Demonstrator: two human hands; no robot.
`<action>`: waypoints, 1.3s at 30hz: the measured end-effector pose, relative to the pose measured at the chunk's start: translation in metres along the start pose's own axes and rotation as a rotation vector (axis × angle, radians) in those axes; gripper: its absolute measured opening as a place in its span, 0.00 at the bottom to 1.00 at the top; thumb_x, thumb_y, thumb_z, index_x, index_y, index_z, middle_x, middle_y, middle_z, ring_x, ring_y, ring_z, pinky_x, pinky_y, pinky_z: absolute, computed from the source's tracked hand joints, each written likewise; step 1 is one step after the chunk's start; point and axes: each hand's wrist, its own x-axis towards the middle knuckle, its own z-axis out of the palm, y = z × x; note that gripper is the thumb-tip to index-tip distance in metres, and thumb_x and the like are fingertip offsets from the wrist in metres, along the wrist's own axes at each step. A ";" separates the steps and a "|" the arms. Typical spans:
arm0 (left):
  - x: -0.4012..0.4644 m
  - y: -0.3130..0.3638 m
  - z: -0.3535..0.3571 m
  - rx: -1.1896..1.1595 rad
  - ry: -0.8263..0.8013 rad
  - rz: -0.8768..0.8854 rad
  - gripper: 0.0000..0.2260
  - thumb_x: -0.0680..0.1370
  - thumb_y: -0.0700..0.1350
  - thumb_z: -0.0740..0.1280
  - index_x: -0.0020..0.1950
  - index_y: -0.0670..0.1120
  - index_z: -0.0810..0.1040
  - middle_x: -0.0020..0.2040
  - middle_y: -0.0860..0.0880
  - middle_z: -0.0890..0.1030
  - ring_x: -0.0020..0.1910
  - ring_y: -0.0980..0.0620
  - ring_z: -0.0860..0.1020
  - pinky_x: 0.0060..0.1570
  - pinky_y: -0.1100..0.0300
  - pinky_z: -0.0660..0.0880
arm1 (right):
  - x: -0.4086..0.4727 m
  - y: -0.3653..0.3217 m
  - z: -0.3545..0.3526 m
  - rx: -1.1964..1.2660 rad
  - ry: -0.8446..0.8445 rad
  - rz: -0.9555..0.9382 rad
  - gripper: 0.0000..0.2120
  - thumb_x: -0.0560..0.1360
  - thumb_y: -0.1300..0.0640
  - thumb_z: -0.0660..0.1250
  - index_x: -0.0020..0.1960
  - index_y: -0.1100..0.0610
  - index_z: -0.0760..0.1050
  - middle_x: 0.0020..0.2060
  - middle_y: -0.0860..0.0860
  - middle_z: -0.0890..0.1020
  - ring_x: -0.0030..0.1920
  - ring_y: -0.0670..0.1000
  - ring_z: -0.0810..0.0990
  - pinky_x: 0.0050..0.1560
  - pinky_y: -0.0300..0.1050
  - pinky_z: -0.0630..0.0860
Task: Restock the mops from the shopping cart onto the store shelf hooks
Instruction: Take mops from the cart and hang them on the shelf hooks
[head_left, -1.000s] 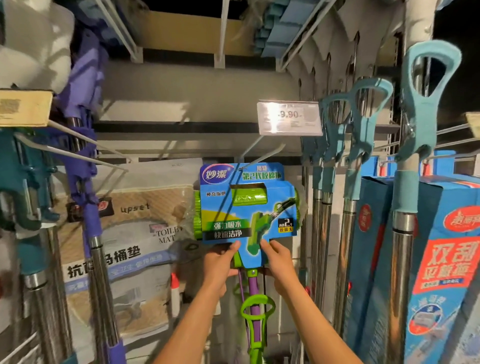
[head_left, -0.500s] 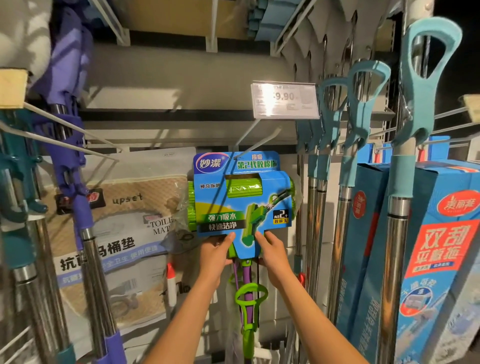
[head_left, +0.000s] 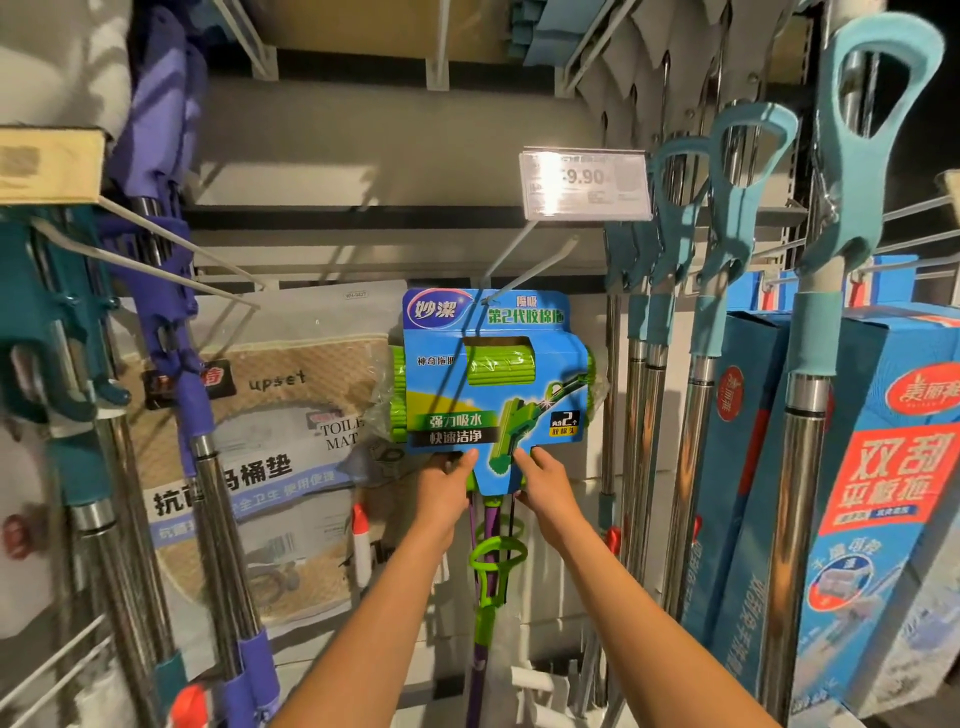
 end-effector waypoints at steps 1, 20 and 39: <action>0.001 0.000 0.002 0.005 -0.003 -0.019 0.08 0.81 0.47 0.68 0.58 0.46 0.77 0.48 0.55 0.80 0.44 0.59 0.76 0.52 0.51 0.75 | 0.003 0.002 -0.001 -0.008 0.011 -0.004 0.11 0.82 0.52 0.62 0.43 0.56 0.71 0.44 0.58 0.79 0.45 0.53 0.77 0.44 0.50 0.72; -0.003 -0.003 0.016 0.031 0.010 -0.009 0.05 0.82 0.47 0.68 0.55 0.47 0.78 0.51 0.52 0.80 0.50 0.54 0.78 0.53 0.49 0.78 | -0.025 -0.018 -0.014 -0.026 0.035 -0.040 0.07 0.84 0.53 0.61 0.56 0.50 0.78 0.53 0.46 0.83 0.55 0.46 0.80 0.57 0.44 0.74; -0.230 0.049 -0.080 0.823 0.156 0.413 0.31 0.80 0.63 0.59 0.80 0.53 0.61 0.80 0.55 0.61 0.79 0.55 0.58 0.75 0.61 0.54 | -0.222 -0.058 -0.004 -0.190 -0.040 -0.339 0.31 0.76 0.39 0.62 0.75 0.53 0.68 0.74 0.48 0.70 0.75 0.45 0.66 0.74 0.40 0.62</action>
